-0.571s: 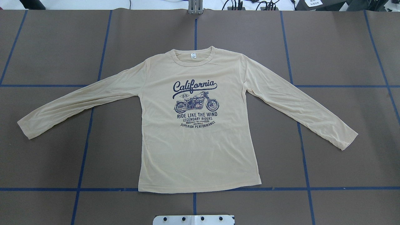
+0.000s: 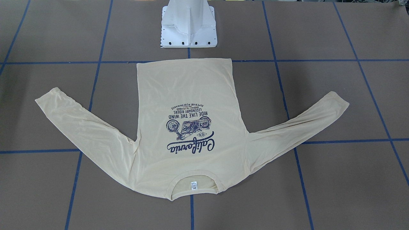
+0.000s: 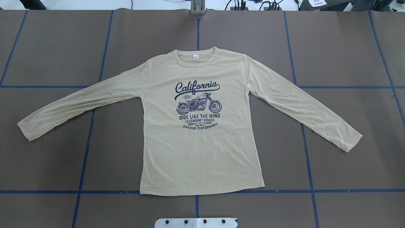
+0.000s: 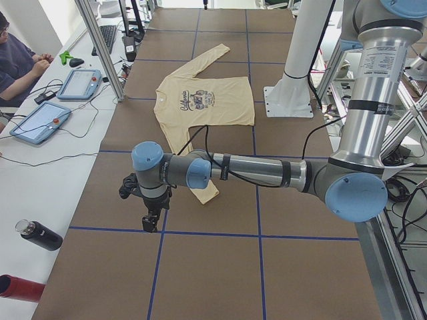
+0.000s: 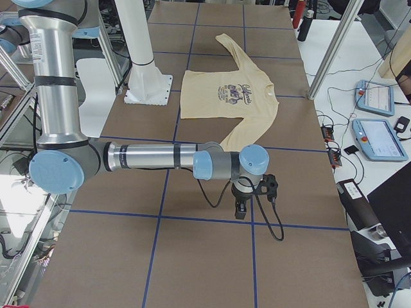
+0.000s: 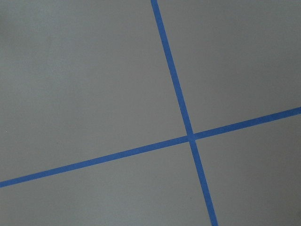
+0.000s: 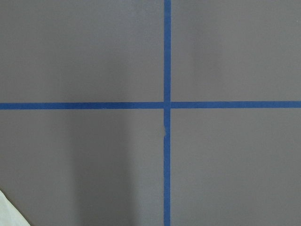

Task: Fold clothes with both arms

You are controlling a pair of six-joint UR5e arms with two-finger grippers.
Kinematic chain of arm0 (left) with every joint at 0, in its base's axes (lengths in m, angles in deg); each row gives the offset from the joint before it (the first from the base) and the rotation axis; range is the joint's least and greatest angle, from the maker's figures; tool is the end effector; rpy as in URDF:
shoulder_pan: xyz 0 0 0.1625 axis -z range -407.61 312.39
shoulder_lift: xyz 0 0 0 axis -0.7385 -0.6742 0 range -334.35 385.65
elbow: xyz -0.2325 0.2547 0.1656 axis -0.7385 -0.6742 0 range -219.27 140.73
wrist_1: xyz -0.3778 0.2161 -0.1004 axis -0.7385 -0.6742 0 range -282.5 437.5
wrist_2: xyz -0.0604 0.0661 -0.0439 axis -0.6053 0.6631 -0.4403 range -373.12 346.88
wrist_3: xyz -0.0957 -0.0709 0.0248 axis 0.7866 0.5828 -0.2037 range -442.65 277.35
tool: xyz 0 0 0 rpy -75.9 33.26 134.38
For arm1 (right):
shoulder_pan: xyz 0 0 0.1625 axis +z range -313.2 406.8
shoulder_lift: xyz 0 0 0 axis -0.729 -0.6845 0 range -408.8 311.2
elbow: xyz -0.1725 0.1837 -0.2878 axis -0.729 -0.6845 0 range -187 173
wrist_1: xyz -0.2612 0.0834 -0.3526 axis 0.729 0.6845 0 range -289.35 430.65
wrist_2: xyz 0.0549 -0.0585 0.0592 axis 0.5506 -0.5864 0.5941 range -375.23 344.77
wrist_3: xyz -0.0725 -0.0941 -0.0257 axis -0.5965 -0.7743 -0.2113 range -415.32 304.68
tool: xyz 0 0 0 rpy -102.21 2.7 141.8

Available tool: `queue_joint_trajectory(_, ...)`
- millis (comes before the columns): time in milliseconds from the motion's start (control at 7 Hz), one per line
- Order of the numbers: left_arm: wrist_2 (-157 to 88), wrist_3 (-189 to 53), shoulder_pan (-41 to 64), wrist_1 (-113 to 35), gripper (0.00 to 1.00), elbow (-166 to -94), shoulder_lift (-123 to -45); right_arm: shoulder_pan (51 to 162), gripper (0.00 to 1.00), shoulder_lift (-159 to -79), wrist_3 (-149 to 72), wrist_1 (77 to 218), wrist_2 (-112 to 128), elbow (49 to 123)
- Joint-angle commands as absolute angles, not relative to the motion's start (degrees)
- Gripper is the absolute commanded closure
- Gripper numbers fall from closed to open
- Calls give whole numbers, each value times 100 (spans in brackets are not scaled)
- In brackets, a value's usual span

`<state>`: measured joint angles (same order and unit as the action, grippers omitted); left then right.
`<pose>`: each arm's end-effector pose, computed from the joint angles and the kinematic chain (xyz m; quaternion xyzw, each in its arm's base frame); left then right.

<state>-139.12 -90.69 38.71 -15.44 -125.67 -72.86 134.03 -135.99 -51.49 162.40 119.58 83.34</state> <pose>-0.0236 -0.5963 0.5883 0.0767 0.3056 0.1179 0.9417 0.0212 -0.5478 0.6049 -0.0107 -0.3811 0.0040 0.9245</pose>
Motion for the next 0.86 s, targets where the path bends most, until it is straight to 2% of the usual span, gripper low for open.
queue_joint_trajectory(0, -13924, -9039, 3861, -1558, 0, -12793, -7480, 13190, 0, -13476, -5084, 16197, 11942, 8379)
queue_joint_trajectory(286, -14334, -9030, 3791, -1828, 0, -12823, -7516, 12603, 0, -13310, -4796, 15473, 11881, 8458)
queue_joint_trajectory(714, -14618, -8995, 3782, -2207, 0, -12761, -7481, 12038, 0, -13361, -4356, 15222, 11942, 8484)
